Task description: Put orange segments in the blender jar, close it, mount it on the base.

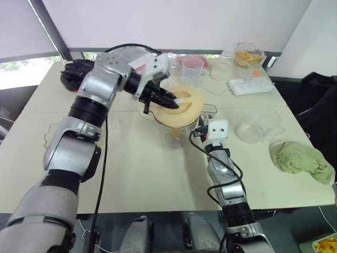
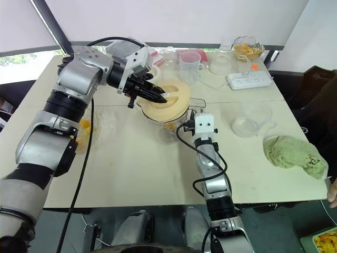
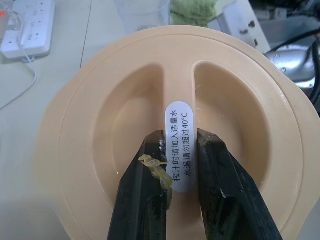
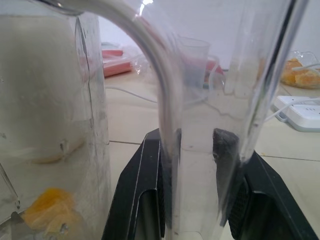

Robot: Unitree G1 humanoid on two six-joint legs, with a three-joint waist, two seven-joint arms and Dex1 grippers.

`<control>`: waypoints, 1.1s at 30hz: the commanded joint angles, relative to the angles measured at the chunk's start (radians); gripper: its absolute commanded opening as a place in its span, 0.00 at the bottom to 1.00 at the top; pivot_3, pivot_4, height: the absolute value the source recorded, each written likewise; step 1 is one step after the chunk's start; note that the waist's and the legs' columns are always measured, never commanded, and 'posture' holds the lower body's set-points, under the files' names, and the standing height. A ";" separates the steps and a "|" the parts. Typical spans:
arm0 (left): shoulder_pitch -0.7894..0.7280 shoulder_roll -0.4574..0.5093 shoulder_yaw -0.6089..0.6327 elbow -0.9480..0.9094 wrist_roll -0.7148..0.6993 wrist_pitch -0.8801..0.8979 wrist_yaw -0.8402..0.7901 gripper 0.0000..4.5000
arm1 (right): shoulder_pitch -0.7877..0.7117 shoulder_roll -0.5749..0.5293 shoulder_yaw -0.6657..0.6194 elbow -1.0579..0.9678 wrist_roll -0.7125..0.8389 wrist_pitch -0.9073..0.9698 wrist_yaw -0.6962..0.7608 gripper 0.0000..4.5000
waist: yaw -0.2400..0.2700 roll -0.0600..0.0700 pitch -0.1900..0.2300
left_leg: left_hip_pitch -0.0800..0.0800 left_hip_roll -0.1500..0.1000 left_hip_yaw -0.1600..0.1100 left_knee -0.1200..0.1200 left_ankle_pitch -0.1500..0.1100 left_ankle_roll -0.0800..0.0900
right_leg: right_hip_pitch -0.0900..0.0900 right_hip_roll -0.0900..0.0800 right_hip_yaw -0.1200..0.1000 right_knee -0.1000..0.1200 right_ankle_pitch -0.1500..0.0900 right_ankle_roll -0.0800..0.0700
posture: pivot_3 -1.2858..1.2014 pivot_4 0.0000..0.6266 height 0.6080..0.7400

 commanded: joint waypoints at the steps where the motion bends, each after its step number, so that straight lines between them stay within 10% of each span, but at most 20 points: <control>1: 0.019 -0.007 -0.026 0.036 0.039 -0.098 -0.031 0.06 | 0.017 -0.026 -0.020 0.009 -0.024 0.020 -0.006 0.20 | 0.006 0.000 0.000 | 0.001 0.000 0.000 0.000 -0.002 0.003 | 0.001 0.000 0.000 0.000 0.000 0.000 | 0.52 0.24 1.00; 16: -0.060 -0.109 -0.028 0.422 0.140 -0.452 -0.022 0.06 | 0.013 -0.031 -0.011 -0.010 -0.028 0.026 0.000 0.20 | 0.018 0.000 -0.002 | 0.011 -0.001 0.000 -0.001 -0.002 0.005 | 0.012 0.000 0.000 -0.002 0.000 0.000 | 0.52 0.24 1.00; 33: 0.048 -0.103 -0.036 0.213 0.165 0.016 0.147 0.06 | 0.015 -0.042 -0.026 -0.019 -0.031 0.036 0.004 0.20 | 0.029 0.007 -0.014 | 0.026 -0.003 -0.007 -0.002 -0.005 0.010 | 0.036 0.001 -0.004 -0.016 -0.001 0.002 | 0.52 0.24 1.00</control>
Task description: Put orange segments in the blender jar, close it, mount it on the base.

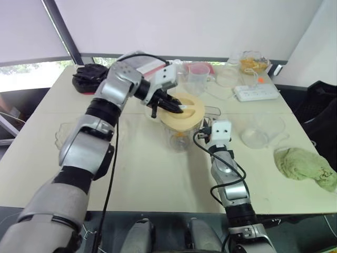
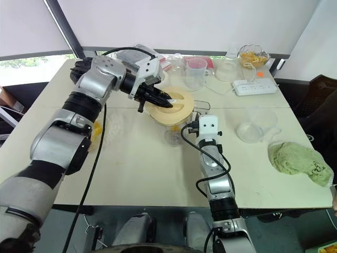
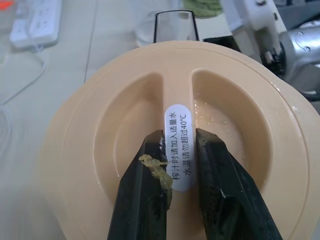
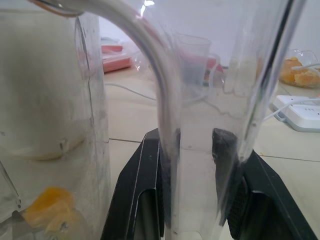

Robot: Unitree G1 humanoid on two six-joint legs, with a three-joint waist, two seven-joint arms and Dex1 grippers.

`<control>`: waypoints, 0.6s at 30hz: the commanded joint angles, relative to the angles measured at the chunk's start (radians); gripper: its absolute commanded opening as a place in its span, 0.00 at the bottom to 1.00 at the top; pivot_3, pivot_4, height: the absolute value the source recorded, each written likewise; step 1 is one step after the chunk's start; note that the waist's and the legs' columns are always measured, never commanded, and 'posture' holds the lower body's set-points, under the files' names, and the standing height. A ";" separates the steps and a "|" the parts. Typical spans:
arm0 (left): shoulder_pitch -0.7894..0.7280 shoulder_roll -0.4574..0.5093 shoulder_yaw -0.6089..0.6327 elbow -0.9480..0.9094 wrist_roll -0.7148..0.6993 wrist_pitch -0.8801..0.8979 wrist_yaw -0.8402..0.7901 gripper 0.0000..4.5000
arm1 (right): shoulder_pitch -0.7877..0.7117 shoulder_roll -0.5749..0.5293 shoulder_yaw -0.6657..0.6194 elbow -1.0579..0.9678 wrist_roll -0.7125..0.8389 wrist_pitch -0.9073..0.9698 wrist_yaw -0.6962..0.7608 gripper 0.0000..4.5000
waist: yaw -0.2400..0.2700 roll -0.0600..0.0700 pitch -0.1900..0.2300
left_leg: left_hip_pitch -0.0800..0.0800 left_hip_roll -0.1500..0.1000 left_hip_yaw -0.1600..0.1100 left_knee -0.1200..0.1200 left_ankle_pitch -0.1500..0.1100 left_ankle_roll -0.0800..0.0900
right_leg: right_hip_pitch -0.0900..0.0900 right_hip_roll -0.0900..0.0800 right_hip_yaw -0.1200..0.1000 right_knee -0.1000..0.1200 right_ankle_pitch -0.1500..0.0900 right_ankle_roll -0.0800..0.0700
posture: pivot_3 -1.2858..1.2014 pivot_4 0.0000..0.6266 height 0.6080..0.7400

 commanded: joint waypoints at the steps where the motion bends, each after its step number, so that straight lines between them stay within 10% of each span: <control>1: 0.085 0.016 -0.048 -0.027 0.085 0.142 0.101 0.06 | 0.005 -0.027 -0.002 -0.017 -0.030 -0.012 0.003 0.20 | 0.001 0.000 0.000 | 0.002 0.000 0.000 -0.001 0.000 0.000 | 0.002 0.000 0.000 -0.001 0.000 0.000 | 0.52 0.24 1.00; 9: 0.181 0.075 -0.043 -0.279 0.044 0.240 0.068 0.06 | 0.004 -0.033 -0.004 -0.009 -0.028 -0.015 0.010 0.20 | -0.006 0.000 0.000 | 0.003 -0.001 0.000 -0.002 -0.001 0.001 | 0.002 -0.002 0.001 -0.001 -0.001 0.001 | 0.52 0.24 1.00; 16: 0.200 0.067 0.010 -0.383 -0.008 0.275 0.119 0.85 | 0.003 -0.040 -0.001 -0.004 -0.026 -0.021 0.013 0.20 | -0.010 0.000 0.000 | 0.003 0.000 0.000 -0.003 -0.001 0.001 | 0.001 -0.002 0.002 -0.002 -0.001 0.001 | 0.52 0.24 1.00; 18: 0.197 0.056 0.045 -0.395 -0.038 0.279 0.139 0.95 | 0.003 -0.041 -0.001 -0.004 -0.026 -0.021 0.014 0.20 | -0.010 0.001 0.001 | 0.003 0.000 0.000 -0.003 -0.001 0.001 | 0.001 -0.002 0.002 -0.002 -0.001 0.001 | 0.52 0.24 1.00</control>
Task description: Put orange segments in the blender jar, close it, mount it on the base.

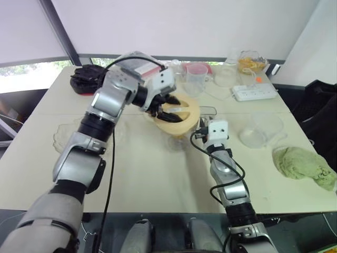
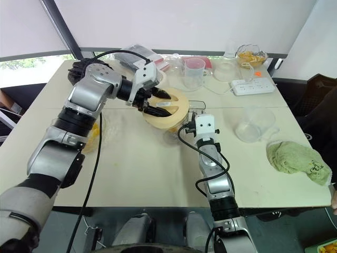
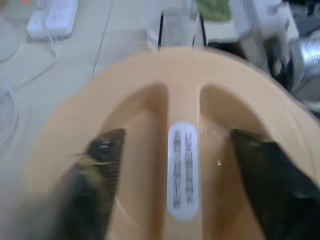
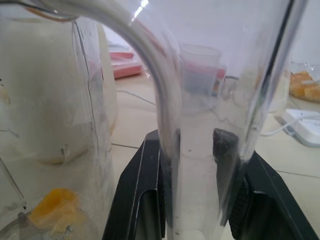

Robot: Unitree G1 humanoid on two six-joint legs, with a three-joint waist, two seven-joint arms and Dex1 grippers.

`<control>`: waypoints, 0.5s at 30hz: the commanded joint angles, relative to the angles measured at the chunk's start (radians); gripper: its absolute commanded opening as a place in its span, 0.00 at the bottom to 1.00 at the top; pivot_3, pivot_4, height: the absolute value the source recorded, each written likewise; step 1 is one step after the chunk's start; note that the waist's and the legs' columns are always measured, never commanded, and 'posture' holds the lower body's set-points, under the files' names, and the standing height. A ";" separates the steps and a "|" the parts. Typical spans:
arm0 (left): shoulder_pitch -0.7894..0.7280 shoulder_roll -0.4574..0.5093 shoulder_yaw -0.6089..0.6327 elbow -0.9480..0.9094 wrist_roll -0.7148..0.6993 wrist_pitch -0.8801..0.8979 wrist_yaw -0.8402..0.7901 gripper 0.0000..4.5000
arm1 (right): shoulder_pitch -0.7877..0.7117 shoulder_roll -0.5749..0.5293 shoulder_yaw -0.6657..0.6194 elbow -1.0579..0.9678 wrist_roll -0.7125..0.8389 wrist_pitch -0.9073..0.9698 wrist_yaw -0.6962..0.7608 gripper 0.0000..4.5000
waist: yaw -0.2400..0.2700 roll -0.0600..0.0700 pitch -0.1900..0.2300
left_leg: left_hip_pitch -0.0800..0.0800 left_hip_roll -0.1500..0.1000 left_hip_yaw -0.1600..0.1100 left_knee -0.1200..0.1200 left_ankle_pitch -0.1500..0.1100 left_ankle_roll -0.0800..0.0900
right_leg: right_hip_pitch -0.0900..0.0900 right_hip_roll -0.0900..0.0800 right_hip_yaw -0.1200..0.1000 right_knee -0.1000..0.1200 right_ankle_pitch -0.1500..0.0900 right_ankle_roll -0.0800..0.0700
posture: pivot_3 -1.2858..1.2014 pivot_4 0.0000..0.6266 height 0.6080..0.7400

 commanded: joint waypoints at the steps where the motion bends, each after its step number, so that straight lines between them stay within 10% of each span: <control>1: 0.033 -0.005 0.016 0.014 -0.021 0.034 0.036 0.95 | 0.007 -0.022 -0.019 -0.004 -0.020 -0.002 -0.005 0.20 | 0.000 0.001 0.000 | 0.000 0.000 0.000 0.000 0.000 0.000 | 0.000 0.000 0.000 0.000 0.000 0.000 | 0.52 0.24 1.00; 9: 0.038 -0.079 0.268 -0.045 -0.260 0.058 0.152 0.95 | 0.001 -0.031 -0.017 0.013 -0.018 -0.012 0.005 0.20 | 0.000 0.000 0.001 | -0.015 0.000 0.000 0.002 0.000 -0.001 | -0.014 0.000 0.000 0.001 0.000 0.000 | 0.52 0.24 1.00; 15: -0.053 -0.190 0.726 -0.042 -0.705 0.294 0.488 0.95 | -0.002 -0.041 -0.014 0.033 -0.022 -0.023 0.016 0.20 | -0.002 -0.001 0.002 | -0.019 0.000 0.000 0.002 0.001 -0.001 | -0.019 -0.001 0.000 0.002 0.000 0.000 | 0.52 0.24 1.00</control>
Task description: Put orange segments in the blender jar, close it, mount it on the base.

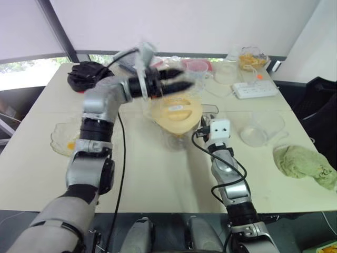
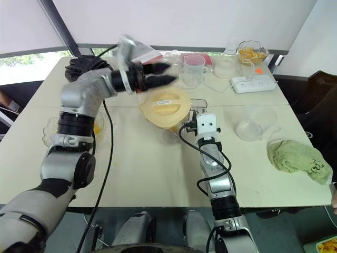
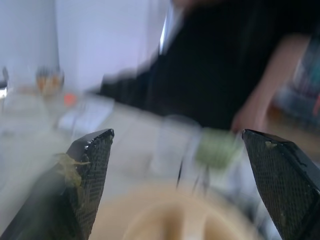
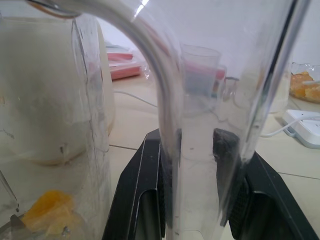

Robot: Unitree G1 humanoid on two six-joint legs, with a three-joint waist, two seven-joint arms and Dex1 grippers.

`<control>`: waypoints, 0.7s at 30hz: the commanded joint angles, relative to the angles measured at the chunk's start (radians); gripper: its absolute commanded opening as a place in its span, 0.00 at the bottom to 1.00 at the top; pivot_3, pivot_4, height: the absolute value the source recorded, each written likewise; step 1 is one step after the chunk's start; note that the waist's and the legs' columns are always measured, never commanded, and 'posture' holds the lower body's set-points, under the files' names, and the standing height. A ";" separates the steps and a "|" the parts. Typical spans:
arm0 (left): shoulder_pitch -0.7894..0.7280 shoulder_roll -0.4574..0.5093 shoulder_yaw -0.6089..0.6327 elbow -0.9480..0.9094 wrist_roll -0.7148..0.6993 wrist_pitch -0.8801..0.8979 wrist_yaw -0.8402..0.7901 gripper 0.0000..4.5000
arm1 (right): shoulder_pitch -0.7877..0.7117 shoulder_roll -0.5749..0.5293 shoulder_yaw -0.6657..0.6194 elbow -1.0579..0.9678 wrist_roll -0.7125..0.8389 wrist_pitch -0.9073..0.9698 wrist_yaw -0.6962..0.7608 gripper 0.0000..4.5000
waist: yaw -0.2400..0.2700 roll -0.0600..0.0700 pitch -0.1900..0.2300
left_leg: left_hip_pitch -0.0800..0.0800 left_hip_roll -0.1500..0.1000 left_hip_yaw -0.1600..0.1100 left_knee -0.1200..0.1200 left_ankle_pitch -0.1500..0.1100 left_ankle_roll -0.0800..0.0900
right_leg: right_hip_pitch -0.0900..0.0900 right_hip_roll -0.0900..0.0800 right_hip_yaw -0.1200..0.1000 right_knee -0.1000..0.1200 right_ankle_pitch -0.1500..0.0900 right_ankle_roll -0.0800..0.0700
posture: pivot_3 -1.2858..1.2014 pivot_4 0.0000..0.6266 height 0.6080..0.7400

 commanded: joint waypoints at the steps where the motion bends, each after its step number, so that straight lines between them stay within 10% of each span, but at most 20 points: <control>1: -0.044 -0.033 0.213 -0.064 -0.201 0.025 0.202 0.95 | 0.008 -0.035 -0.013 0.029 -0.029 0.005 0.003 0.20 | 0.000 0.000 0.000 | 0.000 0.000 0.000 0.000 0.000 0.000 | 0.000 0.000 0.000 0.000 0.000 0.000 | 0.52 0.24 1.00; 8: 0.191 0.016 0.100 -0.311 -0.114 -0.069 0.281 0.95 | -0.006 -0.054 -0.034 0.022 -0.011 0.012 0.019 0.20 | 0.005 0.000 0.000 | 0.003 0.000 0.000 -0.001 0.001 -0.002 | 0.003 0.000 0.000 -0.001 0.000 0.000 | 0.52 0.24 1.00; 21: 0.894 0.443 -0.063 -0.675 0.072 -0.259 0.054 0.95 | -0.139 -0.091 -0.150 -0.089 0.098 0.154 0.026 0.20 | 0.025 0.003 0.010 | 0.001 0.000 0.001 -0.005 0.001 -0.002 | 0.000 -0.002 0.001 -0.004 0.000 -0.001 | 0.52 0.24 1.00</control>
